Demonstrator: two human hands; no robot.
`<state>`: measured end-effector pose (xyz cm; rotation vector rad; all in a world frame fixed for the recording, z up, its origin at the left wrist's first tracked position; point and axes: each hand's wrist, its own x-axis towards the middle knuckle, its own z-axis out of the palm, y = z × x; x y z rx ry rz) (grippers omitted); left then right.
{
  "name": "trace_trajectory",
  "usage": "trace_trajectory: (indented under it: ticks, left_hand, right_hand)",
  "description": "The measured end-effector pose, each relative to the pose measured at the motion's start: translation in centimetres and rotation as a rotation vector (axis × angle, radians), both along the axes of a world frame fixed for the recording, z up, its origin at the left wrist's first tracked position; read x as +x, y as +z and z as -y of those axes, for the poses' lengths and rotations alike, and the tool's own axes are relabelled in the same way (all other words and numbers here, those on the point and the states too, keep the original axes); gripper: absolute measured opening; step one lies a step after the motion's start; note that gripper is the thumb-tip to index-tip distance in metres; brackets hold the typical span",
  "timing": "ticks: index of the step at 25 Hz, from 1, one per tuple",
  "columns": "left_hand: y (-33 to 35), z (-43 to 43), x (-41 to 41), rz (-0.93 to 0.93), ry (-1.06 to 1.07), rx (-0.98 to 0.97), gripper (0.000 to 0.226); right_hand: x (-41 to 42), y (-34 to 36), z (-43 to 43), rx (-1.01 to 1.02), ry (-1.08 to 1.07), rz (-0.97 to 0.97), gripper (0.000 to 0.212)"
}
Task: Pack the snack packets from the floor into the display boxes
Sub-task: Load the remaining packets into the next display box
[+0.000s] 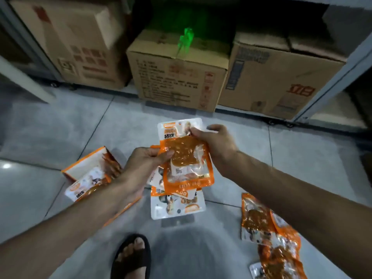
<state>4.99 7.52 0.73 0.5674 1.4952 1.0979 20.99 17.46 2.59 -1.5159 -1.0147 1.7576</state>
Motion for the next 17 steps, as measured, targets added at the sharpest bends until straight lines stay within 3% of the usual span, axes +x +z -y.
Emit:
trace_trajectory:
  ticks: [3,5,7,12,17]
  left_hand:
    - [-3.2,2.1,-3.7,-0.123,0.250,0.048,0.005]
    - [-5.4,3.6,-5.9,-0.183,0.344,0.001,0.007]
    - [-7.4,5.1,-7.7,-0.191,0.410,-0.030,0.008]
    - [-9.1,6.8,-11.3,-0.177,0.545,-0.006,0.007]
    - [-6.8,12.2,-19.9,-0.373,0.876,0.063,0.028]
  right_hand:
    - [-4.6,-3.6,3.0,-0.188,0.137,-0.070,0.070]
    - [-7.2,-5.7,4.5,-0.203,0.272,-0.062,0.057]
    - [-9.4,-7.3,5.3,-0.132,0.372,-0.006,0.041]
    - [-14.2,-10.2,6.0,0.064,0.483,0.069,0.031]
    - [-18.5,-9.3,4.3,0.186,0.533,0.068,0.040]
